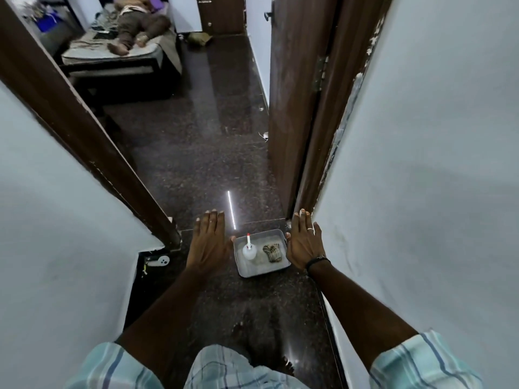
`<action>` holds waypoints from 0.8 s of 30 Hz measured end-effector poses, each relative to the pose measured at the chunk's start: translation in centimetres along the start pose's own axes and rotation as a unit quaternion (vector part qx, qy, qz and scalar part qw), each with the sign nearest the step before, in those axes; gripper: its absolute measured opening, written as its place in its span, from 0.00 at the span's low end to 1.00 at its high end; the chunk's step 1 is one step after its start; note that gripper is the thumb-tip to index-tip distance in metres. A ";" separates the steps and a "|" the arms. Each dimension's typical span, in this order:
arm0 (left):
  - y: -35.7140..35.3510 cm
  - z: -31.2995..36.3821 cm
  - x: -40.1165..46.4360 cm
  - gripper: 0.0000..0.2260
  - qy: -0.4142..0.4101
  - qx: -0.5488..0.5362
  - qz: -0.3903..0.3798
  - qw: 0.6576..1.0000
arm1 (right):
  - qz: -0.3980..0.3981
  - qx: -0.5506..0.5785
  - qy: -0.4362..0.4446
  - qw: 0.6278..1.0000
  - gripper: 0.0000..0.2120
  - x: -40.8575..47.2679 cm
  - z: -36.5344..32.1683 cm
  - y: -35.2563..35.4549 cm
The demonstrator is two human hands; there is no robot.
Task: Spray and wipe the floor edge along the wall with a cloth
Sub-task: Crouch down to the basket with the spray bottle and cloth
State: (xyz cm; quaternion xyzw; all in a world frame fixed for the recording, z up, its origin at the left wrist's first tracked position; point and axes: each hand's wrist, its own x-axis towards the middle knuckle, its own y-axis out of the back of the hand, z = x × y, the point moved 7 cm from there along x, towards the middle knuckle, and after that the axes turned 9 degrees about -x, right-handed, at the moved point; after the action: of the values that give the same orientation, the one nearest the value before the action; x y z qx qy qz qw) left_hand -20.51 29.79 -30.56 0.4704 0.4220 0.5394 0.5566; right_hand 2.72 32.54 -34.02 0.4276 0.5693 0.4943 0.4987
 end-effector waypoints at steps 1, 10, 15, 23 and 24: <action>-0.1 -0.1 0.3 0.29 0.002 -0.002 0.002 1.000 | 0.003 0.002 0.004 1.000 0.31 0.7 -0.1 0.1; -2.3 -2.6 7.7 0.30 0.024 -0.034 -0.018 0.999 | -0.015 -0.015 0.034 0.999 0.31 9.1 -0.5 -0.7; -3.8 -4.5 14.1 0.29 0.024 -0.051 -0.044 0.997 | -0.040 -0.032 0.031 0.998 0.31 14.9 -1.0 -2.0; -9.1 -7.4 21.0 0.26 0.018 -0.040 -0.115 0.992 | -0.141 -0.033 0.049 0.988 0.28 21.5 -1.7 -7.6; -10.4 -7.8 21.5 0.26 0.019 -0.043 -0.124 0.991 | -0.155 -0.028 0.052 0.986 0.27 22.0 -1.7 -8.5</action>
State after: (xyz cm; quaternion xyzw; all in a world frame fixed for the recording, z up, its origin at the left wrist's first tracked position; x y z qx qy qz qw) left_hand -24.65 52.01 -41.44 0.3798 0.4643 0.4929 0.6302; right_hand -1.94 52.67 -45.60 0.2937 0.6397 0.4486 0.5507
